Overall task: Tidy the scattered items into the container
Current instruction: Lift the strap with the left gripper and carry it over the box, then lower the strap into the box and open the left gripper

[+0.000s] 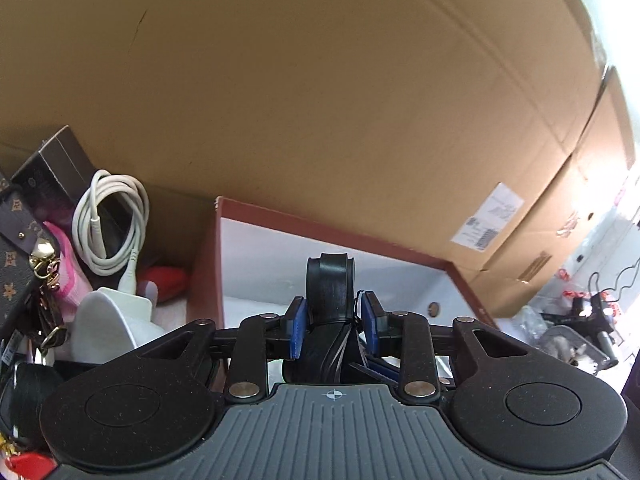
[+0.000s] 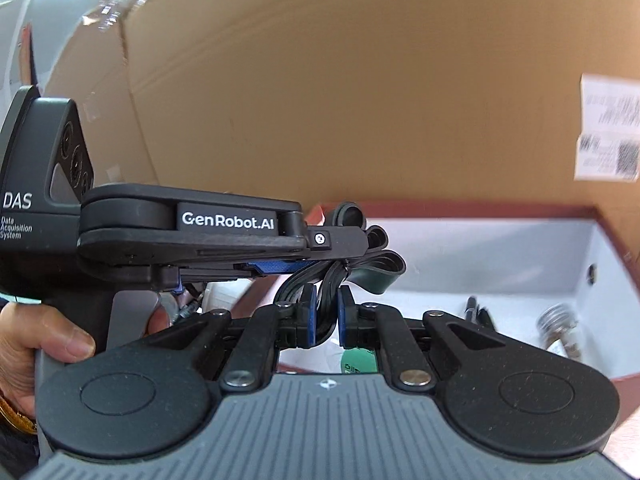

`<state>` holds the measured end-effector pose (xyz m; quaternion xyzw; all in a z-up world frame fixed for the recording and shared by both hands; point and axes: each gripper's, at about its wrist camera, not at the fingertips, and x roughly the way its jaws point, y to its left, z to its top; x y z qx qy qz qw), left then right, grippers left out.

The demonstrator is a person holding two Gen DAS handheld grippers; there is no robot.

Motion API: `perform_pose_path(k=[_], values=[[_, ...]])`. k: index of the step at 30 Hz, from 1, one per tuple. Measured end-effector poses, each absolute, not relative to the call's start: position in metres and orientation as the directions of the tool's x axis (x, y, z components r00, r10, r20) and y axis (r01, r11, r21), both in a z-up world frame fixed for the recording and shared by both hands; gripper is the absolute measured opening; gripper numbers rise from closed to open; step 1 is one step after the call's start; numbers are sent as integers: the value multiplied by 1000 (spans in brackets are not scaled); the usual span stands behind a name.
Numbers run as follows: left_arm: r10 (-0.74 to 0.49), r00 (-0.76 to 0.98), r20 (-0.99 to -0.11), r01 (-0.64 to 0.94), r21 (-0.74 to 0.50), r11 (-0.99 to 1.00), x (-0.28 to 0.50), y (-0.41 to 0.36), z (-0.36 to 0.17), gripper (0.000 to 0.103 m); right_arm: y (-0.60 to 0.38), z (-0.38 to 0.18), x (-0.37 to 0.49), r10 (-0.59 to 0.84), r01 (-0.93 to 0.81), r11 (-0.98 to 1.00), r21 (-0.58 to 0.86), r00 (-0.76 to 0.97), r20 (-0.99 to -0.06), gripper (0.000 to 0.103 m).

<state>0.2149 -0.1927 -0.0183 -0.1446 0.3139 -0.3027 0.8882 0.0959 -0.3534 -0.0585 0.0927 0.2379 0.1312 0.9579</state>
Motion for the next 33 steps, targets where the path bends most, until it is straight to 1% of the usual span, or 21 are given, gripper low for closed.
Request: perform_pose_path(k=[7, 8, 9, 10, 11, 12, 13, 14, 15, 18, 22, 28, 30, 31, 33], values=[[-604, 637, -479, 456, -398, 796, 226, -198, -22, 28, -356, -70, 121, 309, -209, 943, 258, 841, -445, 12], [-607, 635, -478, 457, -400, 794, 226, -198, -22, 44, -355, -71, 122, 308, -208, 943, 259, 840, -447, 12], [-611, 635, -472, 461, -404, 790, 226, -198, -22, 48, -355, -71, 124, 305, -205, 944, 257, 839, -450, 14], [-611, 643, -461, 465, -399, 790, 223, -198, -21, 62, -354, -72, 125, 299, -202, 946, 252, 840, -452, 18], [-608, 658, -444, 473, -384, 793, 219, -199, -18, 85, -353, -73, 125, 290, -195, 950, 244, 843, -452, 20], [-605, 676, -421, 483, -367, 795, 214, -199, -16, 95, -352, -73, 125, 277, -187, 954, 233, 846, -455, 43], [-600, 693, -399, 493, -346, 799, 208, -200, -12, 103, -351, -73, 124, 260, -174, 959, 224, 855, -449, 80], [-588, 715, -378, 496, -318, 808, 201, -201, -8, 103, -351, -72, 120, 236, -157, 964, 213, 873, -427, 90], [-575, 732, -365, 496, -292, 818, 196, -202, -5, 103, -351, -70, 116, 211, -143, 971, 194, 892, -400, 91], [-573, 738, -356, 507, -268, 819, 188, -201, -1, 103, -352, -63, 107, 208, -151, 972, 178, 904, -372, 90], [-568, 743, -354, 497, -276, 823, 177, -199, -4, 103, -351, -57, 96, 211, -155, 971, 184, 917, -338, 94], [-553, 737, -389, 474, -285, 833, 157, -191, -9, 103, -348, -59, 78, 194, -157, 979, 133, 917, -348, 95], [-542, 750, -380, 459, -292, 839, 144, -182, -11, 103, -348, -59, 72, 184, -146, 980, 135, 921, -343, 97], [-539, 759, -365, 452, -302, 840, 136, -176, -12, 103, -344, -60, 71, 184, -151, 981, 119, 919, -349, 98], [-519, 782, -345, 425, -315, 849, 119, -166, -15, 103, -335, -63, 62, 187, -165, 982, 93, 924, -334, 100]])
